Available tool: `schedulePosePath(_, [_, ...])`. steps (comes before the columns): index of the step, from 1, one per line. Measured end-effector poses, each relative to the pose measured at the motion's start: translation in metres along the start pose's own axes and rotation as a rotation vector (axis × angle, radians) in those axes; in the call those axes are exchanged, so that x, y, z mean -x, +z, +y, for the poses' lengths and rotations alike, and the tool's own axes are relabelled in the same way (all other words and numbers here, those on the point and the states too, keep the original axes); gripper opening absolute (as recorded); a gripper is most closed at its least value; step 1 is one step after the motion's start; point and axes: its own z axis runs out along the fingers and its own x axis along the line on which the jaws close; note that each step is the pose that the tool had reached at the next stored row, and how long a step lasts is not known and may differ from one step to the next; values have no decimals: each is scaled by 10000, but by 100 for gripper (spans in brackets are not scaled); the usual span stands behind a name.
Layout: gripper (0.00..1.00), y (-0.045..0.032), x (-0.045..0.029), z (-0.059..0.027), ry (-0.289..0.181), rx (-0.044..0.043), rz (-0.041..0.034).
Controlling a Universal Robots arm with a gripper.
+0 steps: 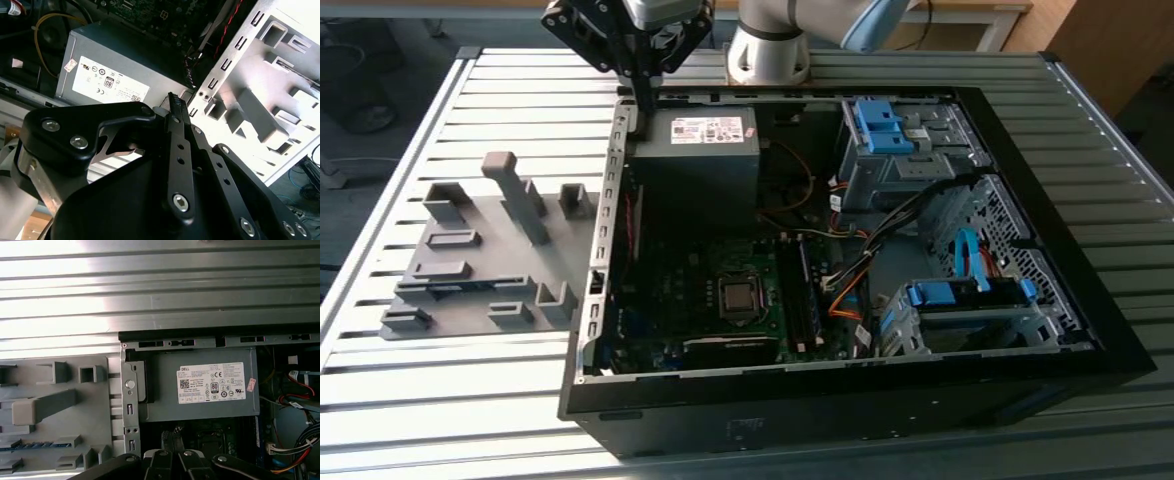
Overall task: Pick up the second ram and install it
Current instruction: 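Reach for the second ram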
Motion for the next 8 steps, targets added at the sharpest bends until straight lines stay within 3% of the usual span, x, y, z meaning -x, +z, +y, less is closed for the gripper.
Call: schedulePosePath(8, [11,-1,-33,-3,0,0,0])
